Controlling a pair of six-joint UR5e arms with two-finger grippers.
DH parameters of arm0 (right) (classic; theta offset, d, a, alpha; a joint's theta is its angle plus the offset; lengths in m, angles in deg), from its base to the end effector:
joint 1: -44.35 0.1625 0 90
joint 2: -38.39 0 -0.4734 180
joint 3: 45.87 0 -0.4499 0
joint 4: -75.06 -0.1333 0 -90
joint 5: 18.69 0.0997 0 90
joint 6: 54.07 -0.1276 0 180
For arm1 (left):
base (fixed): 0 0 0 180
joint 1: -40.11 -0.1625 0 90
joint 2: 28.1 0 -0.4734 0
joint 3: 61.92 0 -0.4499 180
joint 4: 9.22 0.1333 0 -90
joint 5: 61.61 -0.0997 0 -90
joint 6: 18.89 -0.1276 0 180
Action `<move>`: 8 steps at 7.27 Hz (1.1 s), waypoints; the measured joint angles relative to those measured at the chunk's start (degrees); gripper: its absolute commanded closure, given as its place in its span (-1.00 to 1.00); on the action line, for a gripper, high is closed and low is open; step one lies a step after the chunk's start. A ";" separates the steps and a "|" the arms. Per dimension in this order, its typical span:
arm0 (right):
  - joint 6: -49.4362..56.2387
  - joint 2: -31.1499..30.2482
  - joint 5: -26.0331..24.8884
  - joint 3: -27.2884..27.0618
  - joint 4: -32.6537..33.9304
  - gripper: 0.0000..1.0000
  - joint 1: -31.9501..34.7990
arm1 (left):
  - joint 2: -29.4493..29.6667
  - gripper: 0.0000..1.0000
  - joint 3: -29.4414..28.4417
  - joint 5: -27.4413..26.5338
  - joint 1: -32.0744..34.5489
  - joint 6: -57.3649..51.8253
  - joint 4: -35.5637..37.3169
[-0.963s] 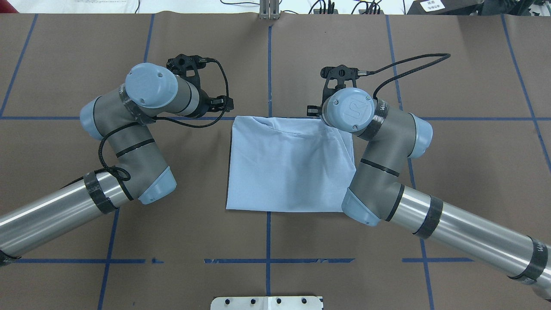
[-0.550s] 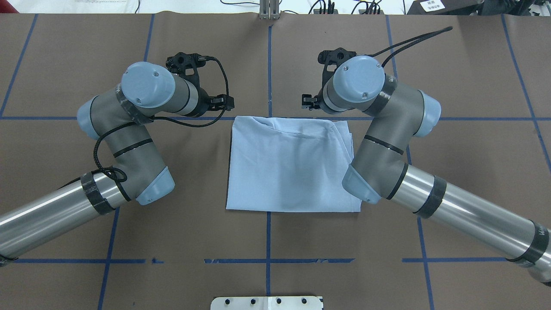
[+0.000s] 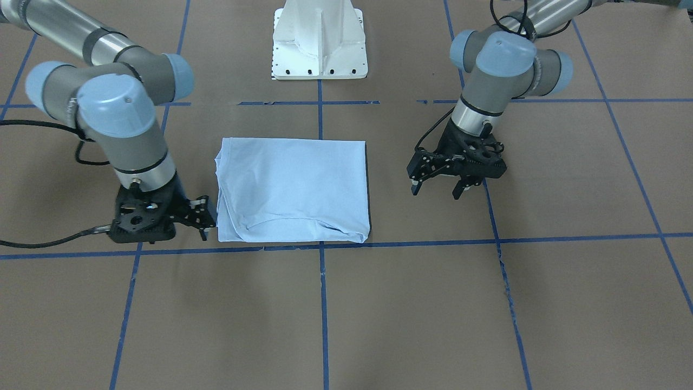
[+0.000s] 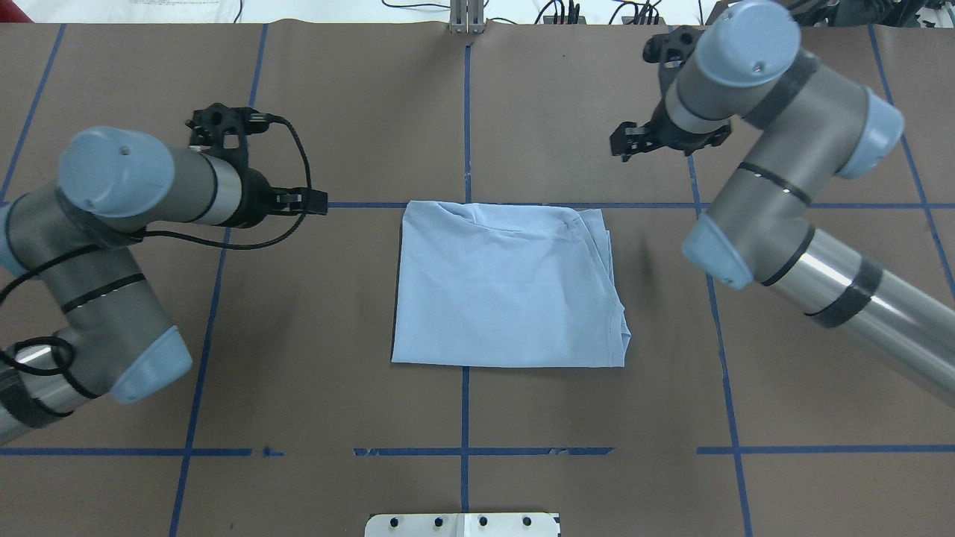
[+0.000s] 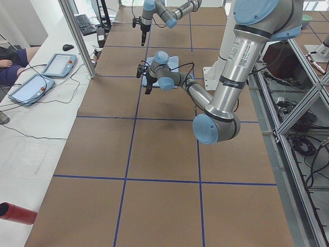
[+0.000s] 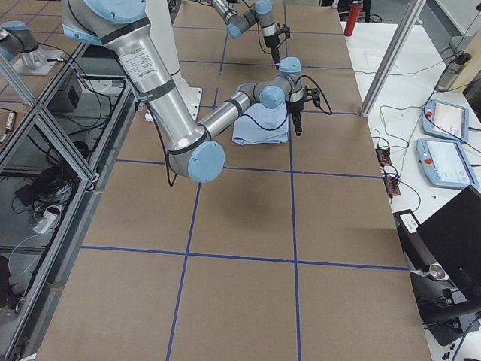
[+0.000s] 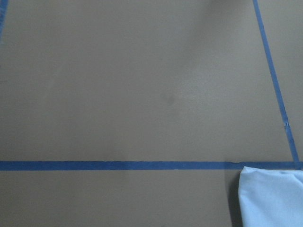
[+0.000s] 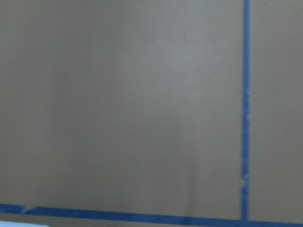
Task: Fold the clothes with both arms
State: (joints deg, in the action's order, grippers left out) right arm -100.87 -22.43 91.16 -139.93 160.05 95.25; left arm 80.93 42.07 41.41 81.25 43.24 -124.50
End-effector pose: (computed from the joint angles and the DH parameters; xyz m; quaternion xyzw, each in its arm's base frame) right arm -0.4093 -0.6463 0.3617 0.1253 -0.3391 0.0061 0.9324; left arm 0.4507 -0.5325 0.3454 0.1926 0.4549 -0.0454 0.8683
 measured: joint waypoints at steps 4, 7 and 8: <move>33.25 -16.58 18.86 -2.03 1.86 -1.00 24.24 | -15.34 -1.00 8.03 13.26 21.23 -29.85 2.98; 43.68 -22.23 23.73 -1.69 5.79 -1.00 34.10 | -22.43 -1.00 7.66 22.52 41.48 -56.08 9.36; 46.45 -24.90 23.33 -1.74 7.36 -1.00 34.82 | -23.41 -1.00 7.07 23.44 44.38 -60.70 12.87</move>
State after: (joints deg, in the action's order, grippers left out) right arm -54.41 -47.32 114.49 -141.67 167.40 130.07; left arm 57.51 49.15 64.85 125.64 -17.45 -111.63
